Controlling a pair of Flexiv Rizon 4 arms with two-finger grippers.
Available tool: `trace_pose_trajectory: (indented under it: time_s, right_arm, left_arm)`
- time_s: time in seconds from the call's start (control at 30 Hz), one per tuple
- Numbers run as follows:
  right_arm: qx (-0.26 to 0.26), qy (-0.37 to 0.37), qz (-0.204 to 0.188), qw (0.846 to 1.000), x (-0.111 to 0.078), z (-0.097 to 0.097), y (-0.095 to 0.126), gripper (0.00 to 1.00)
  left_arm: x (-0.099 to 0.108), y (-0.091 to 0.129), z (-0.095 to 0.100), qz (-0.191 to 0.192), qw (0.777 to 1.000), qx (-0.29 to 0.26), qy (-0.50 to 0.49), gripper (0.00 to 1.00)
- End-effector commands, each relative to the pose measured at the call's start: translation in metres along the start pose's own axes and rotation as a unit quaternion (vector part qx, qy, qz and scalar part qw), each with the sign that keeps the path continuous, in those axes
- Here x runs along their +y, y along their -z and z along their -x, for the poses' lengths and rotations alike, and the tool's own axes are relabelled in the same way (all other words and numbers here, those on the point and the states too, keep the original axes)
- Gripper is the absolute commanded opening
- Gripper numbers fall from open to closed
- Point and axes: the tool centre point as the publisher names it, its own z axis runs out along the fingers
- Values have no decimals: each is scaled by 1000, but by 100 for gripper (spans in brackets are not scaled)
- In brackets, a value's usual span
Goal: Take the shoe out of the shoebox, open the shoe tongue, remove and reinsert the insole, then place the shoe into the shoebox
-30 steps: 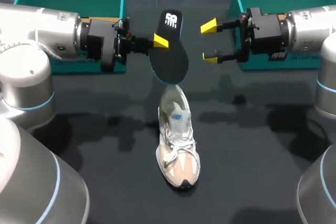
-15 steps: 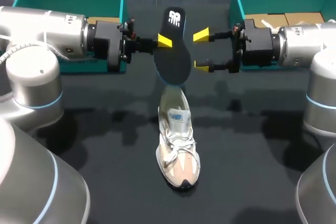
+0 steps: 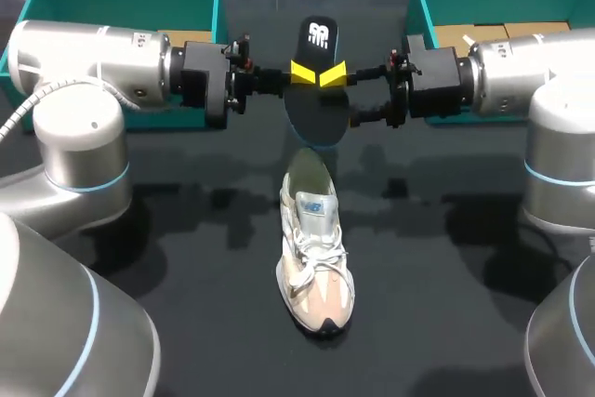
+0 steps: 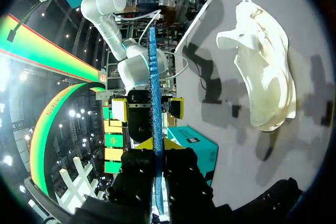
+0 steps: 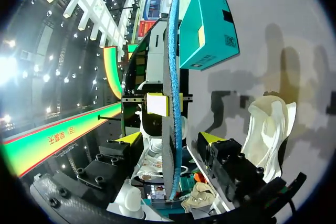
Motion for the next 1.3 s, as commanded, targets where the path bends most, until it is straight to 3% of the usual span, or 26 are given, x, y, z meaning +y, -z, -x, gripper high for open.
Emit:
trace_pose_trajectory:
  time_s: [0.03,0.87,0.93,0.97,1.2,1.23,1.27,1.3]
  right_arm:
    - [3,-1,-1,1000,4,5,-8,49]
    - [6,-11,3,1000,0,7,-9,20]
    - [6,-11,3,1000,0,7,-9,3]
    - [6,-12,3,1000,0,8,-9,0]
    - [6,-9,0,1000,4,8,-8,0]
    - [6,-10,0,1000,4,9,-8,0]
    - [6,-9,0,1000,5,10,-7,0]
    - [7,-9,0,1000,5,11,-6,0]
  left_arm:
    - [-1,-3,-2,1,1000,-4,-3,0]
    - [1,-5,-5,14,1000,-8,-15,0]
    - [1,-5,-6,15,1000,-7,-15,0]
    - [1,-5,-6,15,1000,-7,-15,0]
    - [-3,-6,-8,1,1000,0,-13,0]
    - [-5,-4,-7,-2,1000,3,-8,44]
    - [-8,0,-6,-3,1000,7,-2,95]
    - [-10,4,-5,-4,1000,13,6,100]
